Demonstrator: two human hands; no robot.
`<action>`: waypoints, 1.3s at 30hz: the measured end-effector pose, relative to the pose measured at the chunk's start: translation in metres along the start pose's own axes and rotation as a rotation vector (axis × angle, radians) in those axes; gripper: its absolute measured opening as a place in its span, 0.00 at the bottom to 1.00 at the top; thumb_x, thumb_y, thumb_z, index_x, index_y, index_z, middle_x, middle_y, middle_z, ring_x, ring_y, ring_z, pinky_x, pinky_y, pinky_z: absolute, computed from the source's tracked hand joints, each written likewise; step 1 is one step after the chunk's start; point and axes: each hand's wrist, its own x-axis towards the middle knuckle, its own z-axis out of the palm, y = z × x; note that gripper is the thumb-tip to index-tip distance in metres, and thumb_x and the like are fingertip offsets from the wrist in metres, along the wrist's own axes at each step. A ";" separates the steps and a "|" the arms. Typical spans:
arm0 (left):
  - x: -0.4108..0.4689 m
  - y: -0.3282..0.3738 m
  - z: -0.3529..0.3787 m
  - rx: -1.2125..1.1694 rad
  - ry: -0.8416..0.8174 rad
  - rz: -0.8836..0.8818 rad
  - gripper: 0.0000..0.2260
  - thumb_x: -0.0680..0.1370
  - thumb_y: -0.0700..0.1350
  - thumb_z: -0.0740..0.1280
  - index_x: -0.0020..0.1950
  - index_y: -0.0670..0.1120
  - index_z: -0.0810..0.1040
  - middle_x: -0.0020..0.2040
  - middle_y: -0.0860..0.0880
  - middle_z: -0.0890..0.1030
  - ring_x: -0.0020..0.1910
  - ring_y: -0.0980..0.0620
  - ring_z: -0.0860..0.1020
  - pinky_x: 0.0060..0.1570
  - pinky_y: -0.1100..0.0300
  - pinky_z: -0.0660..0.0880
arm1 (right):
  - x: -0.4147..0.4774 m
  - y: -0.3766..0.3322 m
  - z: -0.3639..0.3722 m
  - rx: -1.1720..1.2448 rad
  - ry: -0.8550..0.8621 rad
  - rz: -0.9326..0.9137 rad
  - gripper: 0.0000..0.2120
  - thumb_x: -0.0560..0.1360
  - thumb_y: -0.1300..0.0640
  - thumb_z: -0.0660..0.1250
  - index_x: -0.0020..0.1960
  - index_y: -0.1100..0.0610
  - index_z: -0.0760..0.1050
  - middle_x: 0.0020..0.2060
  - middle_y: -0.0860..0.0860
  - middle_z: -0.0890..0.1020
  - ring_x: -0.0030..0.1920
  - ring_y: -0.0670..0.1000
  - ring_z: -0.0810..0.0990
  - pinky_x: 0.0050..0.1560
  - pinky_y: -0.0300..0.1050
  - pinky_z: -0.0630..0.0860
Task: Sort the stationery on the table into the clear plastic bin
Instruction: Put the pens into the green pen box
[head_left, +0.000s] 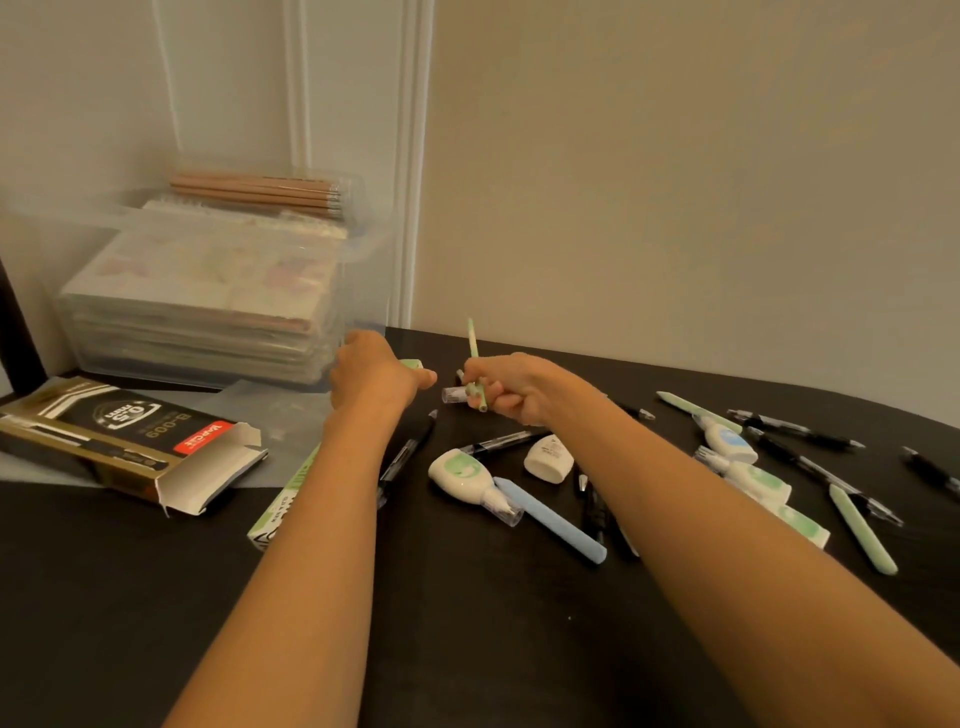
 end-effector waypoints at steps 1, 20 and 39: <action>-0.002 0.002 0.001 0.009 -0.005 0.009 0.33 0.69 0.51 0.75 0.66 0.37 0.66 0.64 0.39 0.73 0.62 0.40 0.72 0.54 0.51 0.71 | -0.006 0.001 -0.006 0.069 -0.017 0.007 0.03 0.77 0.64 0.60 0.44 0.62 0.69 0.22 0.53 0.75 0.15 0.43 0.62 0.15 0.28 0.57; -0.132 0.025 0.015 0.168 -0.435 0.766 0.20 0.69 0.50 0.74 0.52 0.49 0.68 0.51 0.53 0.73 0.48 0.55 0.73 0.45 0.61 0.72 | -0.137 0.099 -0.096 0.598 0.094 -0.267 0.03 0.75 0.67 0.65 0.42 0.62 0.72 0.33 0.54 0.76 0.21 0.42 0.71 0.20 0.28 0.67; -0.172 0.019 0.014 -0.287 -0.496 0.709 0.23 0.65 0.41 0.77 0.51 0.58 0.69 0.51 0.63 0.75 0.56 0.62 0.75 0.54 0.65 0.71 | -0.171 0.105 -0.092 0.875 0.196 -0.340 0.08 0.72 0.70 0.66 0.37 0.62 0.72 0.28 0.54 0.78 0.23 0.46 0.79 0.23 0.31 0.74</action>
